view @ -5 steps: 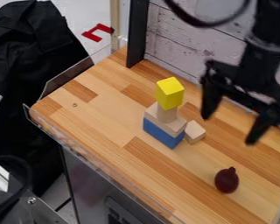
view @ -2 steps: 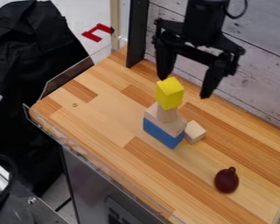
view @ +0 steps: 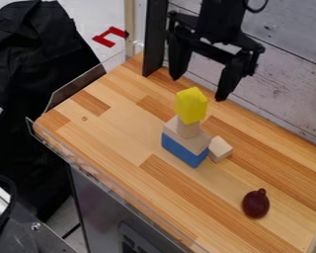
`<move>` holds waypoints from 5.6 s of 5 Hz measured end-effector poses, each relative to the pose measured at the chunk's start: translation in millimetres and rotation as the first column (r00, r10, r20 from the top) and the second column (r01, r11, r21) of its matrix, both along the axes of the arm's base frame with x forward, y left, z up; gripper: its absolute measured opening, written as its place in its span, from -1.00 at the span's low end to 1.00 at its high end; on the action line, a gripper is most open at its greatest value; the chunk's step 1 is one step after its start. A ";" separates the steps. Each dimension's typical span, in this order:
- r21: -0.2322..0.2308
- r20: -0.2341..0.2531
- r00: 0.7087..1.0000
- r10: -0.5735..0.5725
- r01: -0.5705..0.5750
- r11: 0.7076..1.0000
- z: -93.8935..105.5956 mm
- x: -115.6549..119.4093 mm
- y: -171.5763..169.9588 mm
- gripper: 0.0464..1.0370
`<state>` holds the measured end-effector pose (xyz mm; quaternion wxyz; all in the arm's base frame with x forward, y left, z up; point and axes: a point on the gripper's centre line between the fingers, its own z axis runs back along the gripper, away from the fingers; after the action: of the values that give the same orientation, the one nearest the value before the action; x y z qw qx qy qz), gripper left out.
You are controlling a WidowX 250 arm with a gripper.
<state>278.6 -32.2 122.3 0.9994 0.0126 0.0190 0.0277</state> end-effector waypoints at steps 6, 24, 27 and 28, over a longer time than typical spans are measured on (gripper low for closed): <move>-0.020 -0.051 0.988 -0.145 0.144 0.989 -28.7 11.3 17.5 0.92; -0.083 -0.194 0.921 -0.338 0.328 0.941 -113.2 42.3 -105.0 0.11; -0.107 -0.199 0.937 -0.288 0.271 0.957 -126.8 39.0 -92.0 0.24; -0.123 -0.204 0.946 -0.253 0.231 0.965 -130.8 35.5 -85.4 0.78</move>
<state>314.1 -117.6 -8.5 0.9864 -0.0310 0.1280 -0.0979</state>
